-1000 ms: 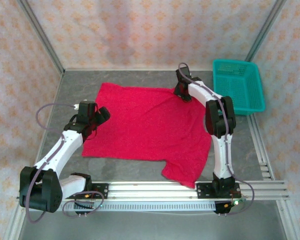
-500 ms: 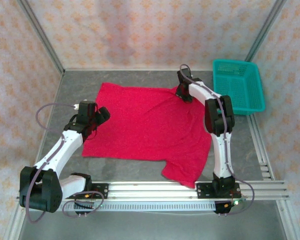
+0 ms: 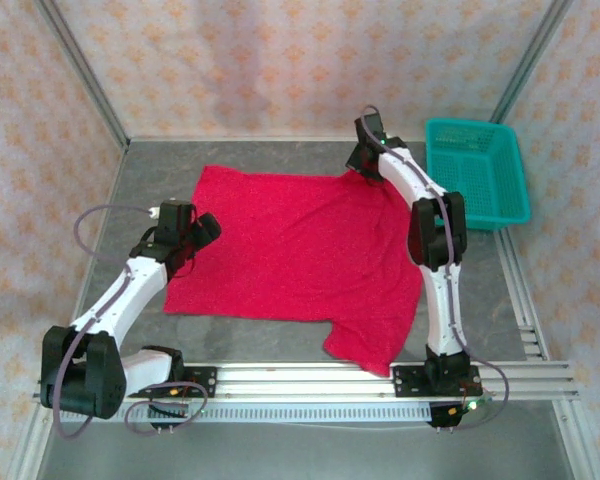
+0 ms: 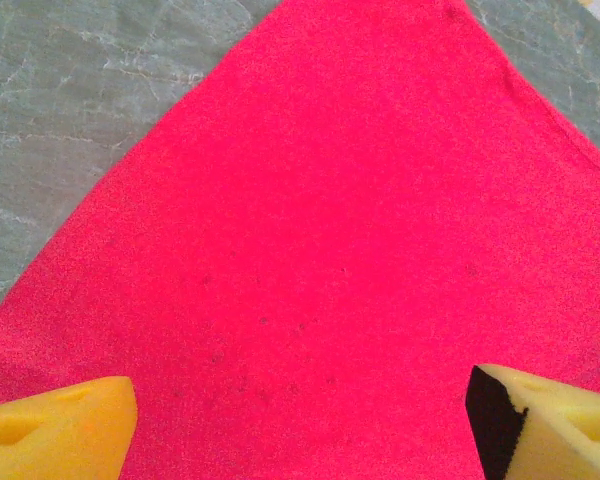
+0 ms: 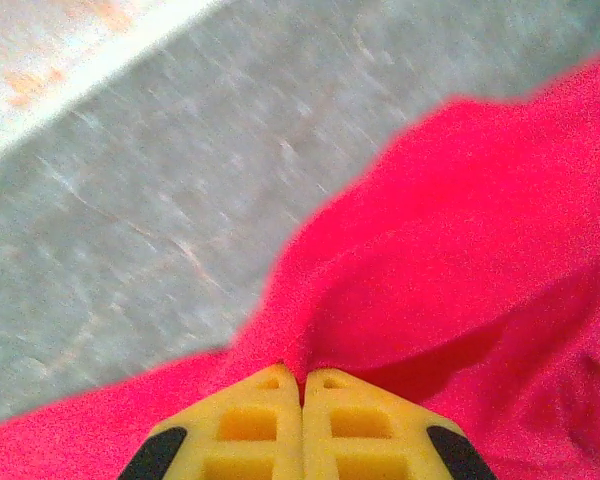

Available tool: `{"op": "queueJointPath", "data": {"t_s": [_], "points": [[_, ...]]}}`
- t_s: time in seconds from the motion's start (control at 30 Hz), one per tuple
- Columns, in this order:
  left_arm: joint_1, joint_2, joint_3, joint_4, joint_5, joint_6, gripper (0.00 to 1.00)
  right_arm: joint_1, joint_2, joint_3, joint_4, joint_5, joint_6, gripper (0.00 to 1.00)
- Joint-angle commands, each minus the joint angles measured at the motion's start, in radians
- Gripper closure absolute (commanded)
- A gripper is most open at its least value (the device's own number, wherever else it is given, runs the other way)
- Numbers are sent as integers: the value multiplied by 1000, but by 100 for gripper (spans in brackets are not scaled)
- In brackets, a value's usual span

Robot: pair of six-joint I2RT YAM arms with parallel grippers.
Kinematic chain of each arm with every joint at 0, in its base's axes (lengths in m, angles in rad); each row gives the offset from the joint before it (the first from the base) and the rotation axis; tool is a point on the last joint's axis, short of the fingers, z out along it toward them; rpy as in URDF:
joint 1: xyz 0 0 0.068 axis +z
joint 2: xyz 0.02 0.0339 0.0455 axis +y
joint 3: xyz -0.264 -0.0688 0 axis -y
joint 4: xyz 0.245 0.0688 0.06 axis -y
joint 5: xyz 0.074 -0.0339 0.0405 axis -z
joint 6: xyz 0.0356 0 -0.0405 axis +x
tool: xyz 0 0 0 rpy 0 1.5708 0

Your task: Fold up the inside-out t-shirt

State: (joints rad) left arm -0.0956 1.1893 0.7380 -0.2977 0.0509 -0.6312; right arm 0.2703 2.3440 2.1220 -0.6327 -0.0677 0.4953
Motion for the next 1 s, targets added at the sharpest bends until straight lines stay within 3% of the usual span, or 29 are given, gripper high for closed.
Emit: {"op": "queueJointPath", "data": {"t_s": [0.0, 0.13, 0.2, 0.37, 0.53, 0.73, 0.97], "points": [[13, 14, 22, 31, 3, -8, 14, -12, 114, 178, 12, 13, -53, 100], [13, 30, 11, 60, 23, -21, 14, -15, 271, 384, 142, -81, -98, 100], [13, 42, 11, 69, 35, -29, 14, -17, 341, 446, 218, -163, -99, 61], [11, 72, 35, 80, 48, -25, 14, -32, 336, 527, 122, -208, -93, 54], [0, 181, 132, 116, 126, -36, 14, -31, 115, 311, -24, -120, -94, 53], [-7, 432, 368, 124, 219, -34, 14, -33, -165, -192, 102, -85, -57, 52], [6, 817, 804, -39, 243, 34, 14, -85, -203, -391, 188, -85, -8, 51]]}}
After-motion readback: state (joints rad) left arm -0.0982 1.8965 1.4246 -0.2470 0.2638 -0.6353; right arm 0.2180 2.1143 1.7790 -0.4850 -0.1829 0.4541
